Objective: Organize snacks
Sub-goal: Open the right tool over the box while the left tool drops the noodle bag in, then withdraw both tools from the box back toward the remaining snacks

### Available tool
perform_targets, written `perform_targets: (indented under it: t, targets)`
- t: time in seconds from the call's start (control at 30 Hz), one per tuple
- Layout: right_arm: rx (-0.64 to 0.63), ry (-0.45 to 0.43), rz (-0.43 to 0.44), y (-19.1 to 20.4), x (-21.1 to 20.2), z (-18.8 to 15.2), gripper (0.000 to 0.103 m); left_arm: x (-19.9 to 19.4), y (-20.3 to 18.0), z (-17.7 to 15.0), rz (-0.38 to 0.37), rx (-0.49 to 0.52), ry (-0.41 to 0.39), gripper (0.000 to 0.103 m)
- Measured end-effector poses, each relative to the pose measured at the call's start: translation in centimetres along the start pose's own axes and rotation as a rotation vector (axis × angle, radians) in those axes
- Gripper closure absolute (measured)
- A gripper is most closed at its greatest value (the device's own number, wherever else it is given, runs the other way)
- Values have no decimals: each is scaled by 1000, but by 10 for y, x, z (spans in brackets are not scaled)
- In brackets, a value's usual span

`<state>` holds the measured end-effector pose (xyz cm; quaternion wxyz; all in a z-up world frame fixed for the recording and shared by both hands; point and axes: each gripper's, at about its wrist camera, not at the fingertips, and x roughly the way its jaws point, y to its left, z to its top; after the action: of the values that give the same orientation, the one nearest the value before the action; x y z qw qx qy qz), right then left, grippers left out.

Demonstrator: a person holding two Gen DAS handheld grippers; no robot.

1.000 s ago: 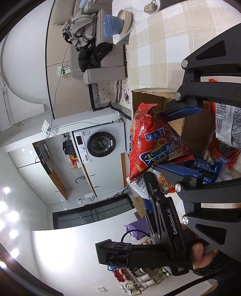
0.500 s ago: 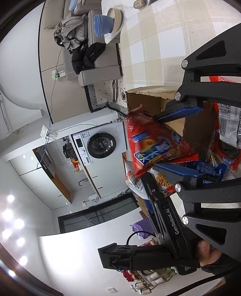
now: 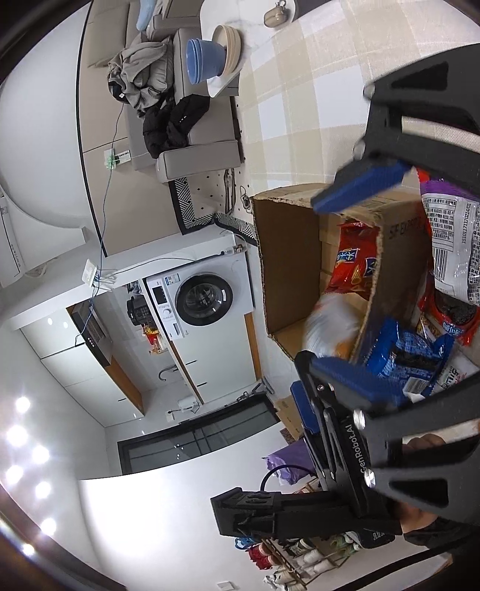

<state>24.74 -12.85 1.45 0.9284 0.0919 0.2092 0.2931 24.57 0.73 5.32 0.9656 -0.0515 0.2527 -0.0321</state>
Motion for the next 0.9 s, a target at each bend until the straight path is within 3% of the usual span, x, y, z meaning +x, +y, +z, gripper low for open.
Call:
perform_targets:
  t: [0.07, 0.13, 0.23, 0.33, 0.5, 0.77, 0.9]
  targets:
    - [-7, -8, -11, 1, -3, 0, 8, 0, 1, 0, 8, 4, 1, 24]
    - [-16, -4, -14, 2, -3, 0, 4, -2, -1, -1, 14, 11, 1, 22]
    - [-9, 20, -8, 1, -4, -1, 2, -5, -1, -3, 12, 15, 16, 15]
    - [18, 59, -8, -2, -7, -1, 1, -9, 4, -7, 19, -1, 31, 0]
    - [-26, 77, -28, 3, -22, -5, 0, -22, 13, -14, 22, -15, 52, 1]
    - [12, 124, -56, 1, -34, -16, 0, -51, 19, -26, 26, -36, 54, 1]
    - [1, 131, -69, 3, -42, -21, 0, -62, 9, -32, 44, 25, 79, 1]
